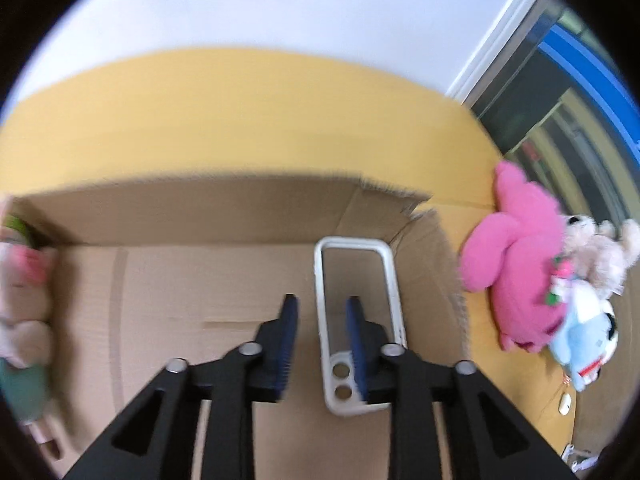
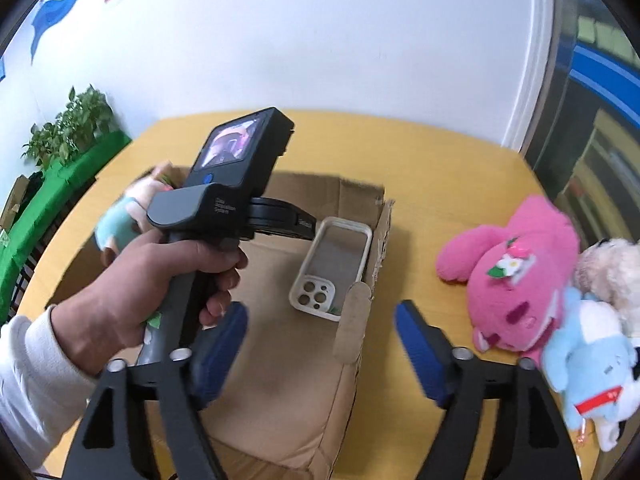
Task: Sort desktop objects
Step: 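Lower the phone case into the box and open the right gripper, then withdraw the right gripper from the box and move toward the black charger box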
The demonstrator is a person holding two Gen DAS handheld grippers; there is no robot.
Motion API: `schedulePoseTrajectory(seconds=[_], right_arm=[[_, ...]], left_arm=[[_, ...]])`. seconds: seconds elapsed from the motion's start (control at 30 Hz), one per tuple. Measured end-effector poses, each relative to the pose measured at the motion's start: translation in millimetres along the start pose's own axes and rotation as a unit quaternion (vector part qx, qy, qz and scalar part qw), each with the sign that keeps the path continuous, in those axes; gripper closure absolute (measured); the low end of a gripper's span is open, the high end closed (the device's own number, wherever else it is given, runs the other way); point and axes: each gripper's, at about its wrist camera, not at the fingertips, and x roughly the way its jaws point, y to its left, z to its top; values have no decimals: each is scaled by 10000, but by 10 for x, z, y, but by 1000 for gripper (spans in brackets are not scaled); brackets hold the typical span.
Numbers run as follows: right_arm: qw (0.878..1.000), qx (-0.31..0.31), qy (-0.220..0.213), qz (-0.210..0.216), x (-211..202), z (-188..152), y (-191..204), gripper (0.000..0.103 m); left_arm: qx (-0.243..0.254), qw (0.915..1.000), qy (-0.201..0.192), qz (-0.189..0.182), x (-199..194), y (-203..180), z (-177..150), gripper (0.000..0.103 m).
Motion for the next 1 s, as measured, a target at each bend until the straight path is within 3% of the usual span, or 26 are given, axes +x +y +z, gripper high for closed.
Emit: schedulePoseTrajectory(seconds=[0.1,0.17,0.2,0.27,0.37,0.47,0.63,1.0], right_arm=[[9990,-216,-367,-137,-428,-93,262,12],[9977,-183,-653,-69,-700,-169,405,1],[9966,-162,-803,-21,-827,-216,478,0],[9938,-159,-1104,1,-1108,-354,695,0],[9915,-182,-1282,-89,-1297,-525,997,0],[9904,66,-1376,72,-1402,-731,1214,0],[9915,202,-1272,166,-1472,-1051,1496,0],[9911,128,-1327,-55,-1715,-1440,1697,0]], left_arm=[[240,9982,-553,62,-648,86,-146,67],[547,9926,-1063,191,-1134,85,-313,52],[634,9891,-1294,310,-1360,110,-419,46],[724,9786,-1836,586,-1882,187,-720,23],[917,9586,-2501,1007,-2500,293,-1211,21],[952,9494,-2668,1360,-2834,360,-1655,21],[811,9486,-2696,1443,-3089,531,-2306,21],[747,9502,-2703,1361,-3191,438,-2831,21]])
